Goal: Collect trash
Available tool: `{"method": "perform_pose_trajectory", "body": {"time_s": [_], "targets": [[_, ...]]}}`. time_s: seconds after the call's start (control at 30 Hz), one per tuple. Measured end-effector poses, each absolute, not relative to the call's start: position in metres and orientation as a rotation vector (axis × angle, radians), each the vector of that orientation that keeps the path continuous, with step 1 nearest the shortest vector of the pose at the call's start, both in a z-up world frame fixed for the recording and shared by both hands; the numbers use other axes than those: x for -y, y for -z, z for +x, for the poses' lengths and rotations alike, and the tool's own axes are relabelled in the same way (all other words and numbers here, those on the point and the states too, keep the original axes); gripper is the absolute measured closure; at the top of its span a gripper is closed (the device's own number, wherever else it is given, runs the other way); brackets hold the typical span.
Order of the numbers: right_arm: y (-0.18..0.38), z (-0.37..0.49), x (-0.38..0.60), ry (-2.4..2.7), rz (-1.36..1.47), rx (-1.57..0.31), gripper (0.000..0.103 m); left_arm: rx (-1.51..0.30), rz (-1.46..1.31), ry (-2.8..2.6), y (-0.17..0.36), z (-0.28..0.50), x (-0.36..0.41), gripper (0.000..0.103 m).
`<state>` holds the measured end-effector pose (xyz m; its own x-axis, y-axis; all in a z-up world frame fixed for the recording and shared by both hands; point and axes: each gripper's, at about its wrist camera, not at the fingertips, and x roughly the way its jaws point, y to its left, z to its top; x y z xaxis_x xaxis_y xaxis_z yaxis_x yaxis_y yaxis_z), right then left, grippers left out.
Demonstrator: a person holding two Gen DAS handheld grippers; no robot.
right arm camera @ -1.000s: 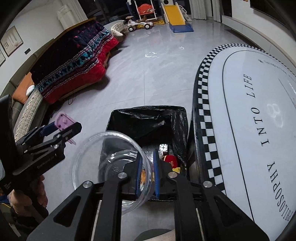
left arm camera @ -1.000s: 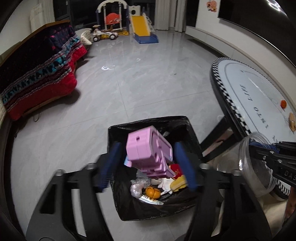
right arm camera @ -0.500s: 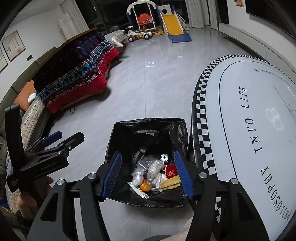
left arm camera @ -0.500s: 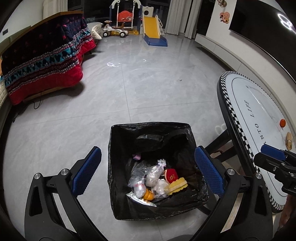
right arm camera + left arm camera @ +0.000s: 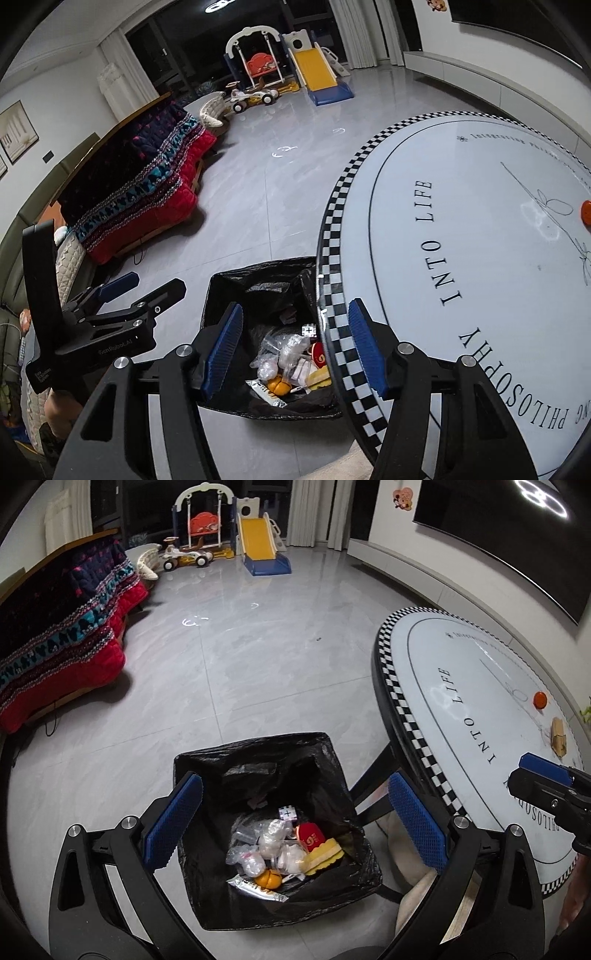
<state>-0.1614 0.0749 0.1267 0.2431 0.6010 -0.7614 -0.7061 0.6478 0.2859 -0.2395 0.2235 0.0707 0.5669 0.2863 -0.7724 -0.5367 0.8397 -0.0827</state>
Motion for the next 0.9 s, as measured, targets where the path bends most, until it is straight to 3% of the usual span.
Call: {"method": "perform_pose_trajectory", "body": {"time_s": [0.9], "targets": [[-0.126,-0.039,0.125,-0.49,0.155,-0.947,0.042,-0.912,-0.141,-0.098,-0.08,-0.055,-0.057,0.006]]}}
